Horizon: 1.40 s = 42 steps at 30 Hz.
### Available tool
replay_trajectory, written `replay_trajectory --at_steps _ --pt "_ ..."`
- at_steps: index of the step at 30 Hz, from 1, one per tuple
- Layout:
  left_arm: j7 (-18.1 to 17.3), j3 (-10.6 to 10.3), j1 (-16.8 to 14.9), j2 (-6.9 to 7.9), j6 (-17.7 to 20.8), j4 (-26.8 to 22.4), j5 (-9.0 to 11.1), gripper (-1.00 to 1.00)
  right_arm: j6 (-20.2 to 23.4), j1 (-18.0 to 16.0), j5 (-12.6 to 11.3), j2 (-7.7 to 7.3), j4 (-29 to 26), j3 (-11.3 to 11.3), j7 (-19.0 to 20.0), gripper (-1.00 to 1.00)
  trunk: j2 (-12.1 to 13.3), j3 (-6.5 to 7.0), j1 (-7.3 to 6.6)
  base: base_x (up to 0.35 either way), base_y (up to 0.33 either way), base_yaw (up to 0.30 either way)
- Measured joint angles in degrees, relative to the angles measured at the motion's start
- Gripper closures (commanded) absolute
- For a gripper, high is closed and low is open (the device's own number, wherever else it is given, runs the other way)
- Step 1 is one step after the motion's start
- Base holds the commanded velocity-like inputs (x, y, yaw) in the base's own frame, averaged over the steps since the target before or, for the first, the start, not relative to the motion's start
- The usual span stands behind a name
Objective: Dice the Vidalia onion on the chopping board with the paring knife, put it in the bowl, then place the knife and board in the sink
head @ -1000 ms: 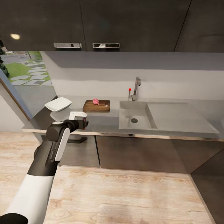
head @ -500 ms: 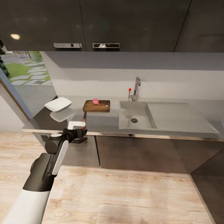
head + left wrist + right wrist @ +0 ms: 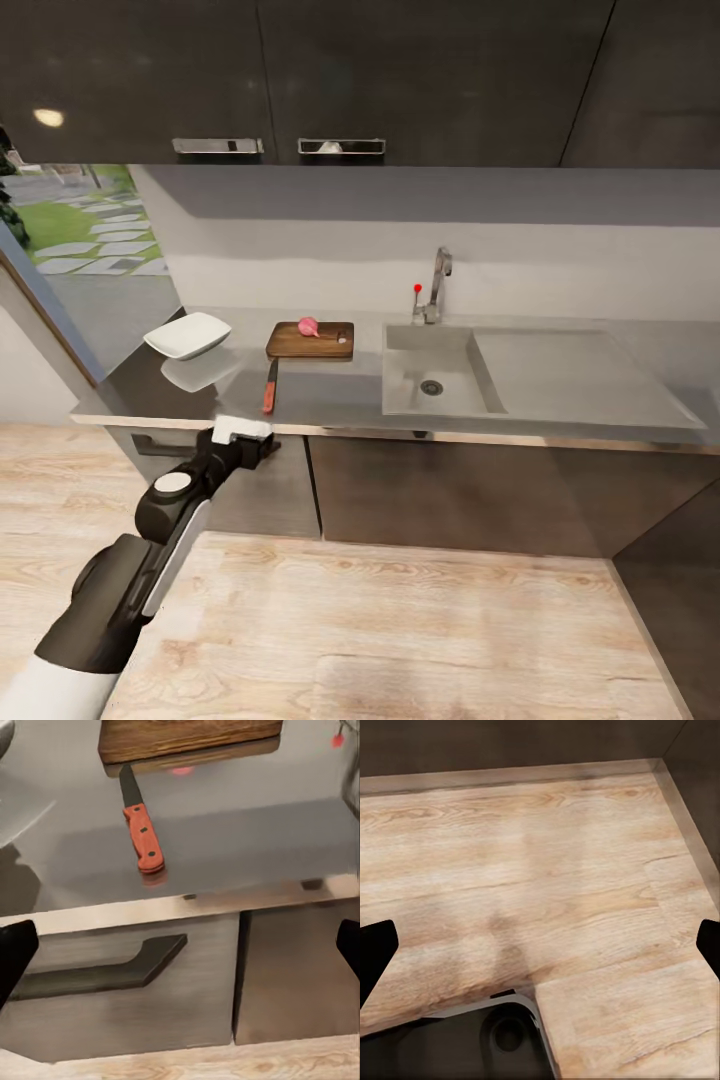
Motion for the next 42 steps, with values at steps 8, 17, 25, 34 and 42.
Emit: replay_trajectory --at_steps 8,17,25,34,42 --pt "1.7 -3.0 1.0 7.00 -6.1 0.0 11.6 -1.00 0.6 0.0 0.0 0.00 -0.2 0.0 0.0 -1.00 0.0 0.00 0.00 0.000 0.000 0.000" --pt "26.4 -13.6 1.1 7.34 -12.5 -0.1 13.6 -1.00 0.6 0.0 0.0 0.00 -0.6 0.0 0.0 -1.00 0.0 0.00 0.00 0.000 0.000 0.000" --pt "32.9 -16.8 1.1 8.28 -15.6 -0.2 20.5 -1.00 0.6 0.0 0.0 0.03 -0.6 0.0 0.0 -1.00 0.0 0.00 0.00 0.000 0.000 0.000" --pt "32.0 -17.1 1.1 14.06 -15.7 -0.2 32.2 -1.00 0.6 0.0 0.0 0.08 -0.7 0.0 0.0 -1.00 0.0 0.00 0.00 0.000 0.000 0.000" --pt "22.7 -16.9 1.1 18.12 -15.8 -0.1 34.4 -1.00 0.6 0.0 0.0 0.16 -0.7 0.0 0.0 -1.00 0.0 0.01 0.00 0.000 0.000 0.000"
